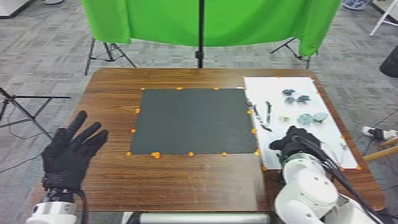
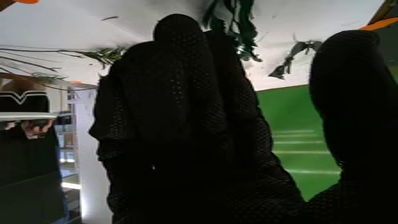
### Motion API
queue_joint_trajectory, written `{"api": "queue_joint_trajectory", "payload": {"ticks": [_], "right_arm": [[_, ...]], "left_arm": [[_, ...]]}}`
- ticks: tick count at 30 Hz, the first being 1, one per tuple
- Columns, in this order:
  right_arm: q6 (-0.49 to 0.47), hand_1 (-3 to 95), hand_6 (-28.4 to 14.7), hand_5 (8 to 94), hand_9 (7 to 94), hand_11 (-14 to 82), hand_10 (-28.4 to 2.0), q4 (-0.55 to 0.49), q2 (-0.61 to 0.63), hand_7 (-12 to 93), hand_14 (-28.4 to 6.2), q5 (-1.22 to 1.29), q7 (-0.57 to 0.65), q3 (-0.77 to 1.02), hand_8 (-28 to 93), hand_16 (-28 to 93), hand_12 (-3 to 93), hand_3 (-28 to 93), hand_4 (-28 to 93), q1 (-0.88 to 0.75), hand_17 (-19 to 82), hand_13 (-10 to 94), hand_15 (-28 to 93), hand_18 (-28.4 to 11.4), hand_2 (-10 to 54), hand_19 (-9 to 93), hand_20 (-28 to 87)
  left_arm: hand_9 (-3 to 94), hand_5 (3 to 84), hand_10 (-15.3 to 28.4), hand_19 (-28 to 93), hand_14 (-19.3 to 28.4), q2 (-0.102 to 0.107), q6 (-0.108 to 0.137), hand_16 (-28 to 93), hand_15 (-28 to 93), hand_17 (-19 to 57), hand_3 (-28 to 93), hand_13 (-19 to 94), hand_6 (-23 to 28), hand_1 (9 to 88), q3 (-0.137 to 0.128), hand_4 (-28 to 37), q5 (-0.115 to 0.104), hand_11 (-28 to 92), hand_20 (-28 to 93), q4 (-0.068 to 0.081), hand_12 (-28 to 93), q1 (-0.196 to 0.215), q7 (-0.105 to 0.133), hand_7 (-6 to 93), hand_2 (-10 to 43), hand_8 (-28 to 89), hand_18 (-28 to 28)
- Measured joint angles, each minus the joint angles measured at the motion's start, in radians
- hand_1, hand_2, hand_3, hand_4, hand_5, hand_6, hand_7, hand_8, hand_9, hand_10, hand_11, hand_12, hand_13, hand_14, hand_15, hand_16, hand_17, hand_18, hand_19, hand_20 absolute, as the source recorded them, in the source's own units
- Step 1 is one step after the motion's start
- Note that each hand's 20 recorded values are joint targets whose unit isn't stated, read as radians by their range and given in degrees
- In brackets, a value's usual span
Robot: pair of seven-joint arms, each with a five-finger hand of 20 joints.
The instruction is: Arrange flowers
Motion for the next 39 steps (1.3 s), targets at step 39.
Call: {"api": "queue_joint_trajectory", "payload": {"ticks": [39], "right_arm": [[0.222, 56.2, -5.0, 90.1, 90.8, 44.2, -12.6, 0.016, -0.078, 20, -6.6, -0.126, -0.188, -0.256, 11, 21, 21.7, 73, -28, 0.266, 54, 86, 74, -21.6, -9.5, 93, 45]], "left_arm": [[34.2, 34.5, 18.0, 54, 27.8, 0.018, 0.024, -7, 46, -9.3, 75, 24, 4.4, 16.9, -0.034, -28.3, -0.001, 19, 11, -0.033, 10, 0.027, 0.008, 9.5, 9.0, -10, 28.4]]}}
